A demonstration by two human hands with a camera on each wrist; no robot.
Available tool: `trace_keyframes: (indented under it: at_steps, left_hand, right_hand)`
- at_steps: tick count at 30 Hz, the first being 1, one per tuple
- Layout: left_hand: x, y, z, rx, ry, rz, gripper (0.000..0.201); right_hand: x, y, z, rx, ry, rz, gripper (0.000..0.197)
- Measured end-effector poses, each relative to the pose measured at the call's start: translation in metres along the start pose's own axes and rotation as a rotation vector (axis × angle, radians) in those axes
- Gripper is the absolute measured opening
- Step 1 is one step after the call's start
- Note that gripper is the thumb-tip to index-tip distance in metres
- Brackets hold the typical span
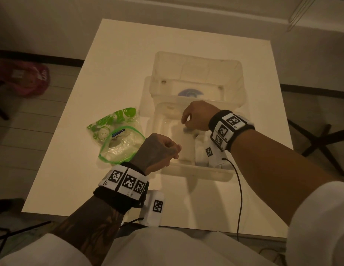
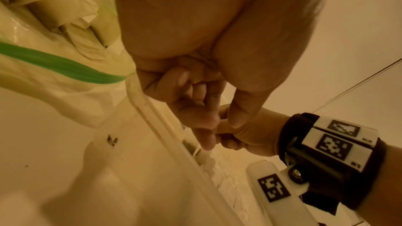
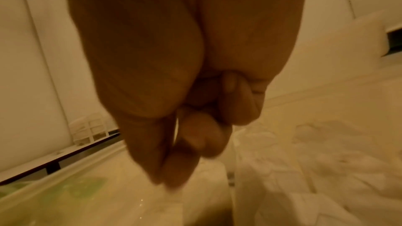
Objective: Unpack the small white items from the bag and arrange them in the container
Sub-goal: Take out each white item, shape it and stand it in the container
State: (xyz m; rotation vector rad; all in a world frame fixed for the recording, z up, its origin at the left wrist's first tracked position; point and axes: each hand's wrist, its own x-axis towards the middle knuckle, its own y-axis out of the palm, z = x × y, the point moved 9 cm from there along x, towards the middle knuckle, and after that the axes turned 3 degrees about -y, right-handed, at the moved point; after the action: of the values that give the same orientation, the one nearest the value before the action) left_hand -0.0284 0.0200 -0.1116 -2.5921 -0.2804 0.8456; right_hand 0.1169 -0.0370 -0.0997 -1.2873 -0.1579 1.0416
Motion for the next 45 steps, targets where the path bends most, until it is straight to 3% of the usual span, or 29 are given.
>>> trace_keyframes:
  at_steps: [5, 11, 16, 19, 22, 24, 28, 33, 36, 40, 45]
  left_hand:
    - [-0.002, -0.002, -0.001, 0.002, -0.006, -0.008, 0.021]
    - [-0.002, -0.005, 0.0, -0.02, -0.017, -0.011, 0.023]
    - [-0.005, -0.019, -0.002, -0.12, 0.023, -0.083, 0.016]
    - [-0.006, -0.045, 0.004, -0.096, 0.056, -0.247, 0.013]
    - [-0.015, -0.074, 0.016, 0.112, 0.12, -0.572, 0.02]
    - [-0.019, -0.079, 0.027, 0.245, 0.135, -0.7, 0.024]
    - [-0.003, -0.068, 0.068, 0.421, -0.105, -0.626, 0.016]
    - [0.008, -0.067, 0.088, 0.46, -0.15, -0.581, 0.042]
    - [0.017, -0.075, 0.087, 0.482, -0.218, -0.547, 0.034]
    - [0.031, -0.078, 0.084, 0.521, -0.272, -0.403, 0.025]
    - [0.033, -0.081, 0.089, 0.441, -0.277, -0.42, 0.027]
  right_hand:
    - [0.001, 0.019, 0.0, -0.009, 0.029, 0.157, 0.04]
    - [0.007, 0.012, -0.006, -0.117, 0.03, 0.103, 0.04]
    - [0.004, 0.002, -0.011, 0.023, 0.039, 0.028, 0.032]
    - [-0.002, -0.008, -0.013, 0.094, 0.04, -0.059, 0.027]
    - [-0.011, -0.007, -0.012, 0.126, 0.036, -0.091, 0.019]
    - [-0.016, -0.003, -0.01, 0.164, 0.03, -0.098, 0.016]
    - [-0.023, 0.005, -0.008, 0.207, 0.024, -0.099, 0.015]
    - [-0.027, 0.004, -0.007, 0.206, 0.022, -0.104, 0.015]
    - [-0.028, 0.003, -0.007, 0.209, 0.028, -0.11, 0.013]
    - [-0.03, 0.003, -0.002, 0.196, 0.014, -0.105, 0.012]
    - [-0.031, 0.007, 0.0, 0.195, 0.018, -0.085, 0.013]
